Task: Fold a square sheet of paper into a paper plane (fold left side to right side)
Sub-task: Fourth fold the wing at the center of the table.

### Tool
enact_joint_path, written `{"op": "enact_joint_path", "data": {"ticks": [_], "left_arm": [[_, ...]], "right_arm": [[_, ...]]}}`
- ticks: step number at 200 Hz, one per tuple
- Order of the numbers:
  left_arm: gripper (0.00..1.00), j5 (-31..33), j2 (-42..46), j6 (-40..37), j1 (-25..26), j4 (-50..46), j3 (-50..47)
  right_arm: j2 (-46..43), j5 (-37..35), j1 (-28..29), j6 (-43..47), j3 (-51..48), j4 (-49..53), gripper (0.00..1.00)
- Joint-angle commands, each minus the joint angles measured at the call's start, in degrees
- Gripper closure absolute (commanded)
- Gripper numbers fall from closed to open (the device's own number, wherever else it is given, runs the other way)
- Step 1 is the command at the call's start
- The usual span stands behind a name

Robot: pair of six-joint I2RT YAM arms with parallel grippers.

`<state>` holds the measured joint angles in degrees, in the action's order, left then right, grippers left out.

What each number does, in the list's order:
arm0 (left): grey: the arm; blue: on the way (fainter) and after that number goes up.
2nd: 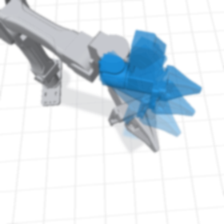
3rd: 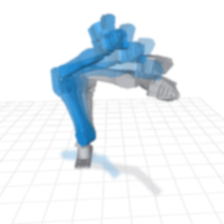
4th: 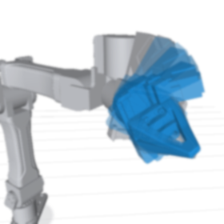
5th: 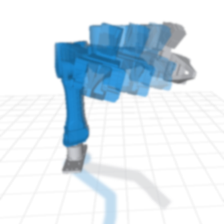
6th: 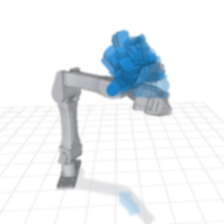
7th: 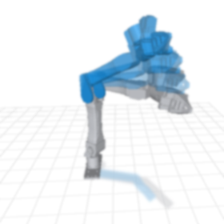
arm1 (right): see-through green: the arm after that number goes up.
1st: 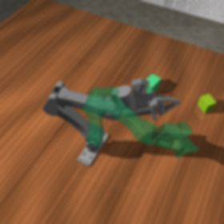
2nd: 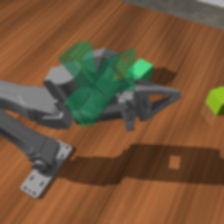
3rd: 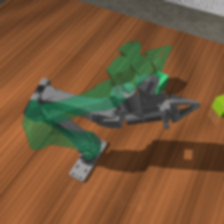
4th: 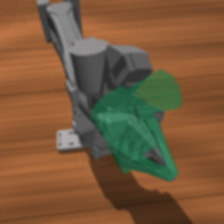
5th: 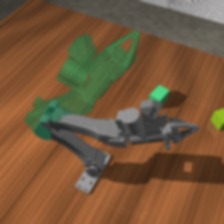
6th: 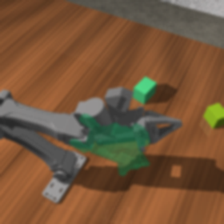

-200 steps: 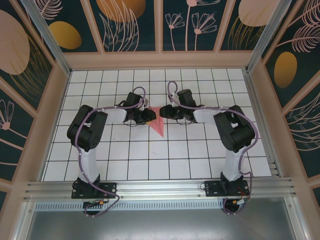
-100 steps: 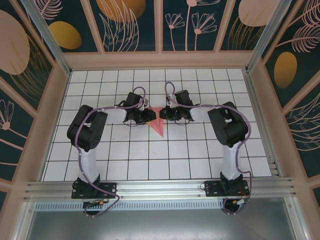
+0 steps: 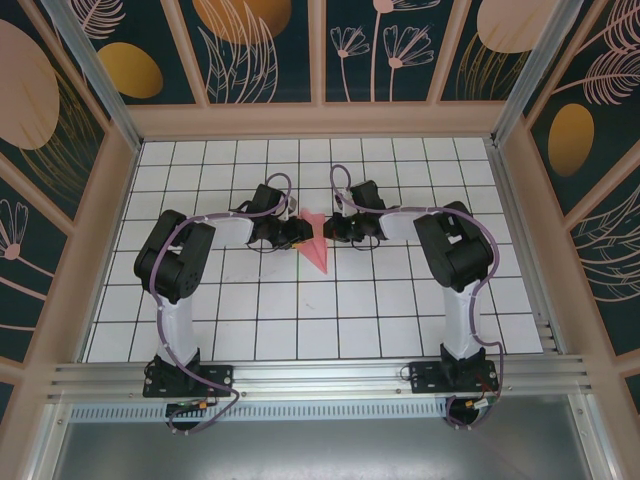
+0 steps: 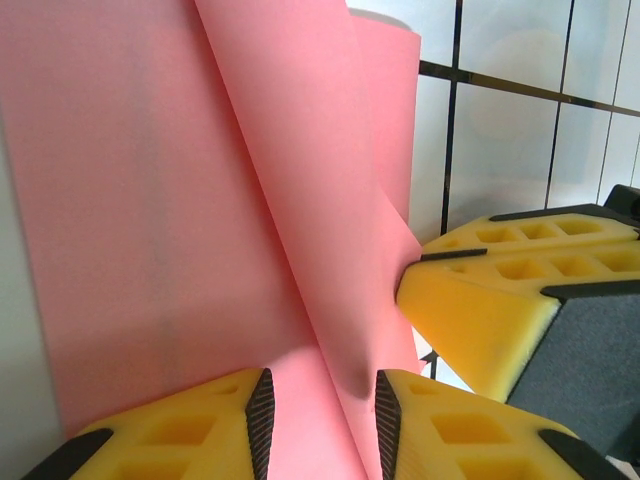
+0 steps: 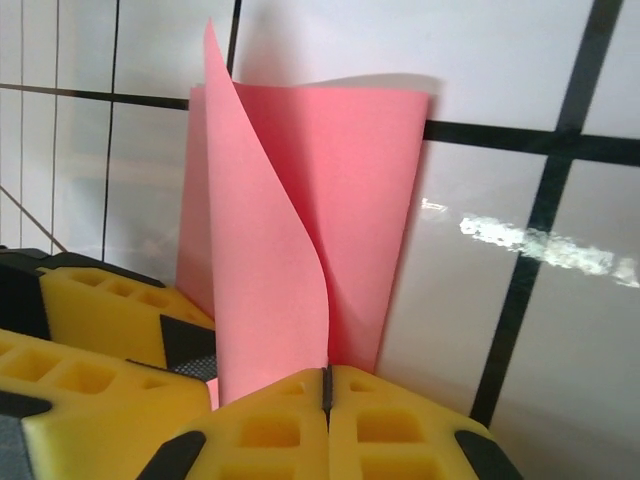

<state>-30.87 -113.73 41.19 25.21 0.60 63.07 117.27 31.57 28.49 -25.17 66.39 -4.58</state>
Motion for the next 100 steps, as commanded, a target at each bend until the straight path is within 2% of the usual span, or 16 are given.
{"op": "enact_joint_path", "data": {"ticks": [1, 100], "left_arm": [[0.64, 4.9, -2.29, -2.08, 0.07, -3.5, -0.57], [0.63, 4.73, -1.98, -2.06, 0.1, -3.44, -0.49]], "right_arm": [[1.34, -1.25, -0.4, 1.79, 1.72, 1.76, 0.93], [3.09, -2.56, -0.18, 2.4, 2.12, 4.9, 0.93]]}}
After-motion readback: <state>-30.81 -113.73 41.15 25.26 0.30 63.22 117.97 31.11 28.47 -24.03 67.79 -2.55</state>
